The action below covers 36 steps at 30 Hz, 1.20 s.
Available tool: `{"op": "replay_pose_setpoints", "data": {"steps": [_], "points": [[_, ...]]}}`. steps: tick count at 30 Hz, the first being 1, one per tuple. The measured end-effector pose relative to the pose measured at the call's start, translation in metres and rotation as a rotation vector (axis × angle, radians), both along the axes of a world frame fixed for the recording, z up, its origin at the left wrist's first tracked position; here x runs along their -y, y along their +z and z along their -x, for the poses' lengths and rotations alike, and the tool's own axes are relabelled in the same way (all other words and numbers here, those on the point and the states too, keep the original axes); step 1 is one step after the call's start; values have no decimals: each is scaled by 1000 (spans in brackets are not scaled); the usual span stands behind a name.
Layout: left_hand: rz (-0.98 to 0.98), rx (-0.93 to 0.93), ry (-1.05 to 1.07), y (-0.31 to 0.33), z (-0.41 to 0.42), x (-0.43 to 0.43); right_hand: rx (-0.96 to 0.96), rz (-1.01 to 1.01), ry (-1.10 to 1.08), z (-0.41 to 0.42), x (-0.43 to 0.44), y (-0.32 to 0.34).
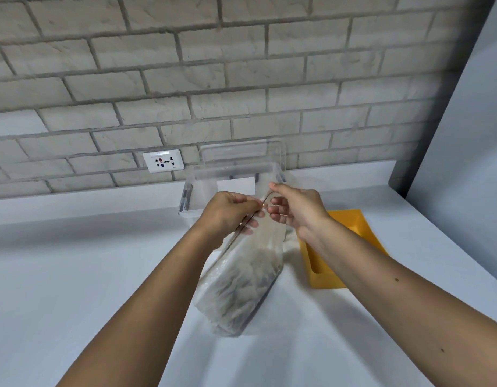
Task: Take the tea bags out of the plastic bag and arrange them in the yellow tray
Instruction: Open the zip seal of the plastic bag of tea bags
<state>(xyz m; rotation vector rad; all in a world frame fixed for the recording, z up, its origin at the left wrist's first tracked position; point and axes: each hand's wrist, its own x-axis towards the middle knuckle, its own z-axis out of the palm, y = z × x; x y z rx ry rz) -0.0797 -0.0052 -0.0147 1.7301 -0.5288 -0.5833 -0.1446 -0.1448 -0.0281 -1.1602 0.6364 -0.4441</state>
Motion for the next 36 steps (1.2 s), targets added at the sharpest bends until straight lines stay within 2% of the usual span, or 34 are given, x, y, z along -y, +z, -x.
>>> {"op": "replay_pose_setpoints", "data": {"steps": [4,10,18,25,29,36], "points": [[-14,24,2,0,-4,3,-17,-121,41,-5,6,4],[8,39,37,-3,-3,9,-37,-19,86,-10,11,5],[41,38,47,-9,-2,11,-50,-53,102,-9,14,3],[58,73,58,-9,-3,12,109,-279,114,-9,14,-2],[47,123,88,-14,-1,15,183,-321,92,-8,10,-10],[138,112,97,-19,5,19,95,-113,68,-1,9,-6]]}}
